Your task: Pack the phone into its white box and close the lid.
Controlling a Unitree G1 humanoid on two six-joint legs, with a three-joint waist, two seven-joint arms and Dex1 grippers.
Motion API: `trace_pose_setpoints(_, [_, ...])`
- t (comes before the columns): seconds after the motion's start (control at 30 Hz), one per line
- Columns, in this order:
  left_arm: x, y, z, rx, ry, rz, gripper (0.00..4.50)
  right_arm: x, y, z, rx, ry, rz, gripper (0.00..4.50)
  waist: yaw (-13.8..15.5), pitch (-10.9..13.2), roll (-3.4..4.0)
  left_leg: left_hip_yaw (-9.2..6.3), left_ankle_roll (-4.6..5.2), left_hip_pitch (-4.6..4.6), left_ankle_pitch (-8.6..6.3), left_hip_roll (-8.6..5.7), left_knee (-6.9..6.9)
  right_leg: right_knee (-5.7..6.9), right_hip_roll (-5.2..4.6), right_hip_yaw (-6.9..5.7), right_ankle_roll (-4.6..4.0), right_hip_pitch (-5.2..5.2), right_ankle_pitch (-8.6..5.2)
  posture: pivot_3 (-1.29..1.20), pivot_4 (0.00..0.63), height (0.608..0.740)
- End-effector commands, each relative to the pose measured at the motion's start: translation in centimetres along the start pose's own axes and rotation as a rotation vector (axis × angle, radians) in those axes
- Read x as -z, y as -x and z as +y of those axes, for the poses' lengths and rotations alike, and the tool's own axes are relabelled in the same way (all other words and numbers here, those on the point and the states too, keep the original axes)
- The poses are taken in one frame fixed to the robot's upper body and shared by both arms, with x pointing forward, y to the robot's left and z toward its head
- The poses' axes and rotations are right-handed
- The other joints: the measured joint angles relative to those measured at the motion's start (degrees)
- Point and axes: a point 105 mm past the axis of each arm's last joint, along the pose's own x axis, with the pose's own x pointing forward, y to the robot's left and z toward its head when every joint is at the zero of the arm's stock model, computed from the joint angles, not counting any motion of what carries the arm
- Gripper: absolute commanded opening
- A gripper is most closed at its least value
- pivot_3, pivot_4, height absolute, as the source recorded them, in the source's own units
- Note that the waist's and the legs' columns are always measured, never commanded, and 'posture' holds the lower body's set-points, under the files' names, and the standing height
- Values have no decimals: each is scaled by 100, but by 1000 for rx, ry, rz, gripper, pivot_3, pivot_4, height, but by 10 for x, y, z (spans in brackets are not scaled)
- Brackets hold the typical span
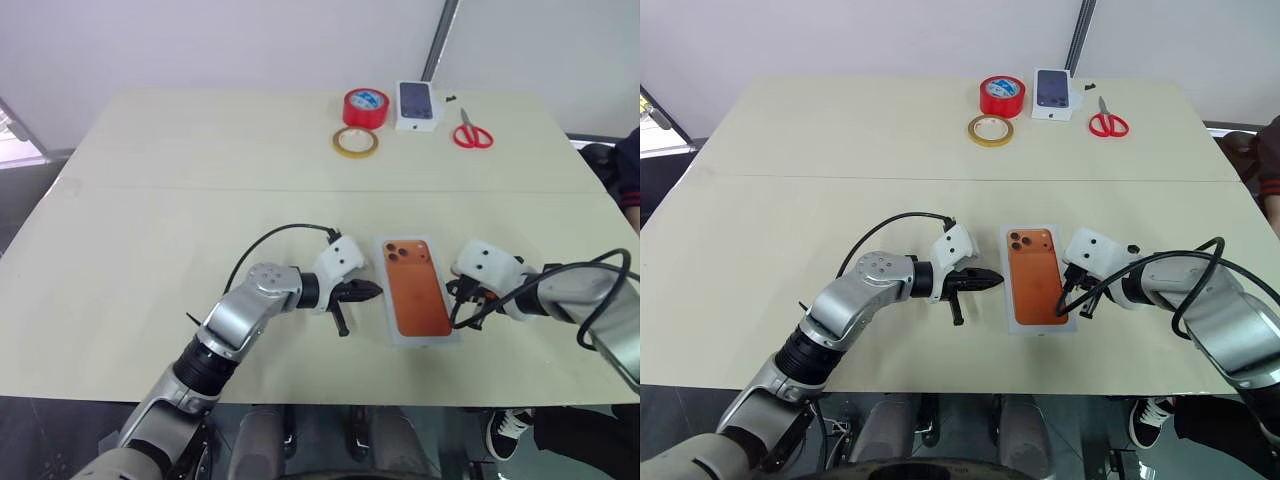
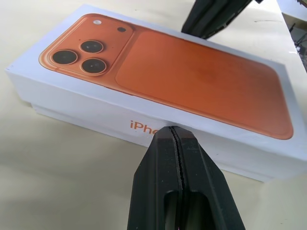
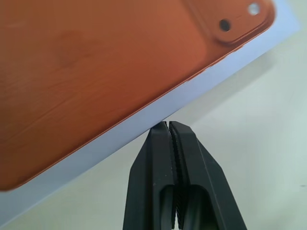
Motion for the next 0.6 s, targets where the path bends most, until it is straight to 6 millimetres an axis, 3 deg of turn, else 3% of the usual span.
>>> trace_pose_setpoints(0.03, [-6, -2, -6, 25, -15, -22, 0, -5, 11, -6, 33, 58, -9, 75, -1, 0, 0, 0, 0, 0, 0, 0, 0, 0, 0, 0, 0, 0, 0, 0, 150, 740])
trace_pose_setpoints(0.2, [-7, 3, 0, -2, -14, -31, 0, -6, 18, -15, 57, 60, -17, 75, -2, 0, 0, 0, 0, 3, 0, 0, 0, 1, 0, 0, 0, 2, 0, 0, 150, 740])
trace_pose_setpoints(0.3, [-19, 10, 11, -43, 21, -88, 0, -12, 28, -17, 51, 64, -59, 75, 1, 0, 0, 0, 0, 3, 0, 0, 1, 1, 1, 0, 0, 3, 0, 0, 150, 740])
trace_pose_setpoints(0.47, [-39, 7, 21, -77, 18, -150, 0, -23, 41, 6, -82, 58, -154, 75, 17, 0, -1, -7, 0, 9, 0, -1, 3, 1, 2, -1, 6, 15, -3, 0, 150, 740])
trace_pose_setpoints(0.6, [-36, -9, 24, -82, 1, -108, 0, -21, 36, 29, -160, 52, -155, 75, 13, 0, -3, -11, 2, 26, -2, -2, 3, -1, 1, -1, 11, 33, -7, 0, 150, 740])
